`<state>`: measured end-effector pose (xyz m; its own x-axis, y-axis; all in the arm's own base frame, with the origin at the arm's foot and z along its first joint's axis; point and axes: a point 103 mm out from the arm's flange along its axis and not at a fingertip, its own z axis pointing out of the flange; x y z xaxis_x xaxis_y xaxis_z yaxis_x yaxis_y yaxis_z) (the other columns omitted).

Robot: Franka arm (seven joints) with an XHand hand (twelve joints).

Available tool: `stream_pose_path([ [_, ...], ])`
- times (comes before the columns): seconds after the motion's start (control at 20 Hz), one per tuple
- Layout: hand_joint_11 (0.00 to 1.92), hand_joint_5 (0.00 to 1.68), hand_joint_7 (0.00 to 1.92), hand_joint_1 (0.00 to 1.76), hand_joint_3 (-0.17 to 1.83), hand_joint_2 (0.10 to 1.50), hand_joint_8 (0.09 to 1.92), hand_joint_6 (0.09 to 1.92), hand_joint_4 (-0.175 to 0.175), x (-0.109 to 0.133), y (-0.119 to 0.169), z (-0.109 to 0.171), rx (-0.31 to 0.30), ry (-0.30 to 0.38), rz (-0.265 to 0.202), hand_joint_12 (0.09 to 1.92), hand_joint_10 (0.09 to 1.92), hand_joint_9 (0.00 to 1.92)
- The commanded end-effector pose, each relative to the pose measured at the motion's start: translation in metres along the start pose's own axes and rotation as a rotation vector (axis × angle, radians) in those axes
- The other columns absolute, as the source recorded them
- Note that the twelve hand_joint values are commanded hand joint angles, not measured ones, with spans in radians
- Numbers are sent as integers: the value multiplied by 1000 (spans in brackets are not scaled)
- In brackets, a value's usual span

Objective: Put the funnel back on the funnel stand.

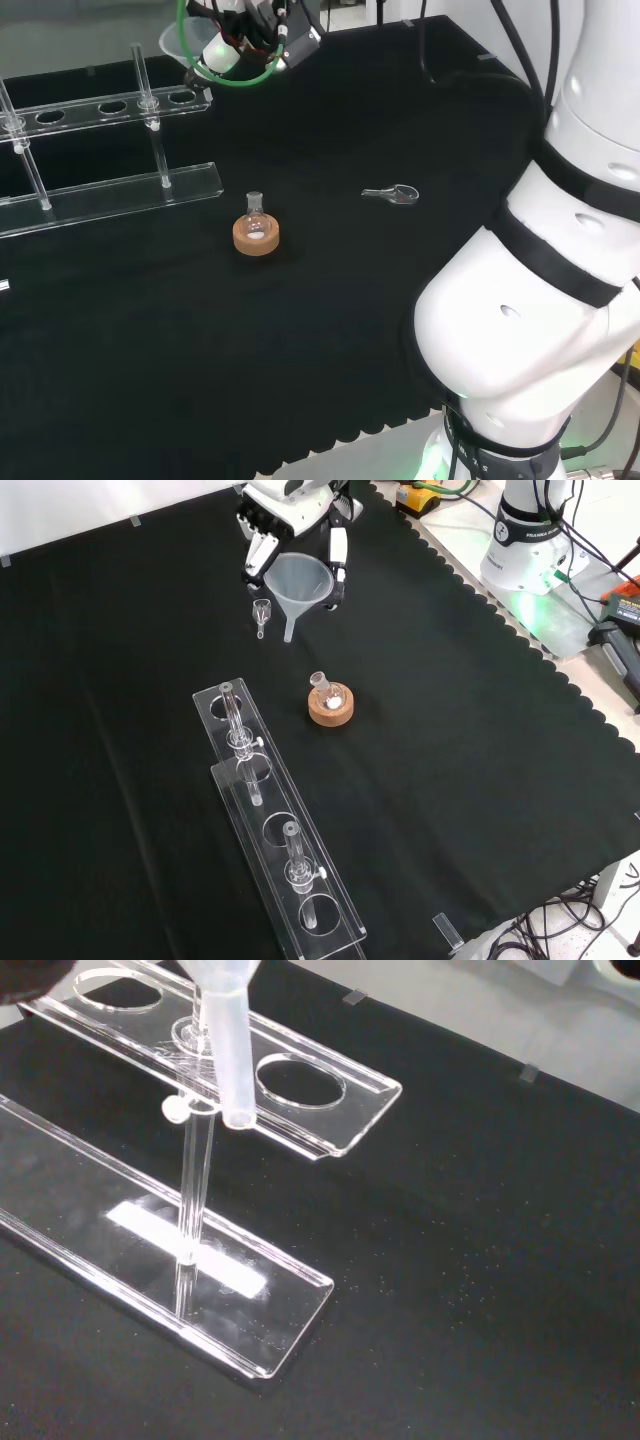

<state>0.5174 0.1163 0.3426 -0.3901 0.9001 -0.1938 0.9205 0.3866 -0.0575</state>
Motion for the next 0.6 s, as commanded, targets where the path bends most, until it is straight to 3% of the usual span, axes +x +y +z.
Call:
stream_pose_path([
  [0.05,1920,937,1241,849,106,750,1245,1291,-175,-11,38,4,-1,28,-8,409,347,1892],
  [0.15,1920,938,1242,849,106,750,1244,1291,-175,-12,49,5,-1,60,-12,411,346,1893],
  [0.6,1920,941,1247,852,107,748,1242,1289,-175,-16,102,8,12,84,-72,416,343,1896],
])
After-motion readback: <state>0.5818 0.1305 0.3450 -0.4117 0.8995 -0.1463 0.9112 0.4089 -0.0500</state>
